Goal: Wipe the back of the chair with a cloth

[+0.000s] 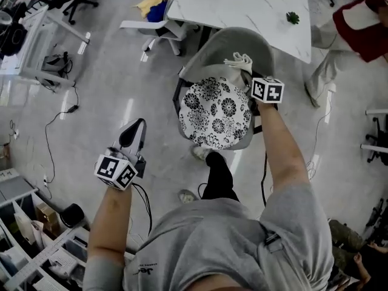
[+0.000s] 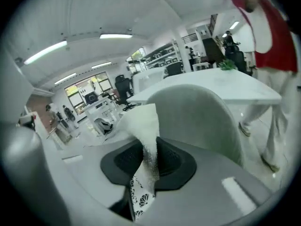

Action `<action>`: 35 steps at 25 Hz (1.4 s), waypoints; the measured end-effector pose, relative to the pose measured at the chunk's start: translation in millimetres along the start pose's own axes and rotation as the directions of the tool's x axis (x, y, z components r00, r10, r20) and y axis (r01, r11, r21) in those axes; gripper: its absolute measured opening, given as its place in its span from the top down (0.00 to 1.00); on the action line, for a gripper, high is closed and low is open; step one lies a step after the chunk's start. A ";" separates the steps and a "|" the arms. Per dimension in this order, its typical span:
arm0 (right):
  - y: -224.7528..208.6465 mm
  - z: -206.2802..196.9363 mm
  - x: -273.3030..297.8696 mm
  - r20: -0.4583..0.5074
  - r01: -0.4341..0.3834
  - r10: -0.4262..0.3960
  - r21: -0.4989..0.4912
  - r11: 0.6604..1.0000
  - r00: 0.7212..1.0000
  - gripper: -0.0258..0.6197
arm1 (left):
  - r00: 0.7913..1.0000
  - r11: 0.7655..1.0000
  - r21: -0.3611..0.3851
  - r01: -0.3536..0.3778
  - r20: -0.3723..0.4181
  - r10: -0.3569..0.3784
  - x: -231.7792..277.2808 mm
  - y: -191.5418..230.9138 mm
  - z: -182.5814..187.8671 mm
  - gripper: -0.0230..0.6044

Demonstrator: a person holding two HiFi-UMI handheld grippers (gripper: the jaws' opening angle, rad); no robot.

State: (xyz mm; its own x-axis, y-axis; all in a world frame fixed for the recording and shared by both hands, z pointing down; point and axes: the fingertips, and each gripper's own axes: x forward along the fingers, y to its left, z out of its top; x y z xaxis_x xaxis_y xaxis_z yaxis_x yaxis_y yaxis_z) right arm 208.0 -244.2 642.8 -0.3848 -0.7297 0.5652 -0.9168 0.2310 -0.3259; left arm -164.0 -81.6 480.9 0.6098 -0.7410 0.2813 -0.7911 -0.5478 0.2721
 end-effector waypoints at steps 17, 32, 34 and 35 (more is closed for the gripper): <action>418.3 160.1 -74.7 -0.162 -0.696 0.723 -0.474 0.540 0.672 0.86 | 0.810 0.850 -0.036 -0.525 0.285 0.512 -233.8 24.7 146.1 0.87; 737.6 59.2 -205.8 -0.461 -0.875 0.855 -0.484 -0.019 0.236 0.86 | 0.471 0.534 -0.127 -0.836 0.335 0.816 -512.8 -45.5 115.6 0.87; 761.2 45.6 -223.6 -0.478 -0.878 0.855 -0.475 -0.057 0.203 0.86 | 0.444 0.510 -0.135 -0.850 0.336 0.830 -537.8 -55.5 109.7 0.87; 770.9 39.1 -231.2 -0.486 -0.880 0.854 -0.470 -0.073 0.189 0.86 | 0.433 0.500 -0.141 -0.855 0.337 0.836 -548.7 -59.6 106.7 0.87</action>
State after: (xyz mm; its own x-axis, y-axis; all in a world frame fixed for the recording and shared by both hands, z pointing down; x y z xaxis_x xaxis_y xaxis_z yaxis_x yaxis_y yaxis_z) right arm -405.6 77.4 231.3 -0.9073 0.3719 0.1965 0.3548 0.9276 -0.1172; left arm -456.5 316.2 212.2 -0.4130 -0.9098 0.0397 -0.9099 0.4142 0.0255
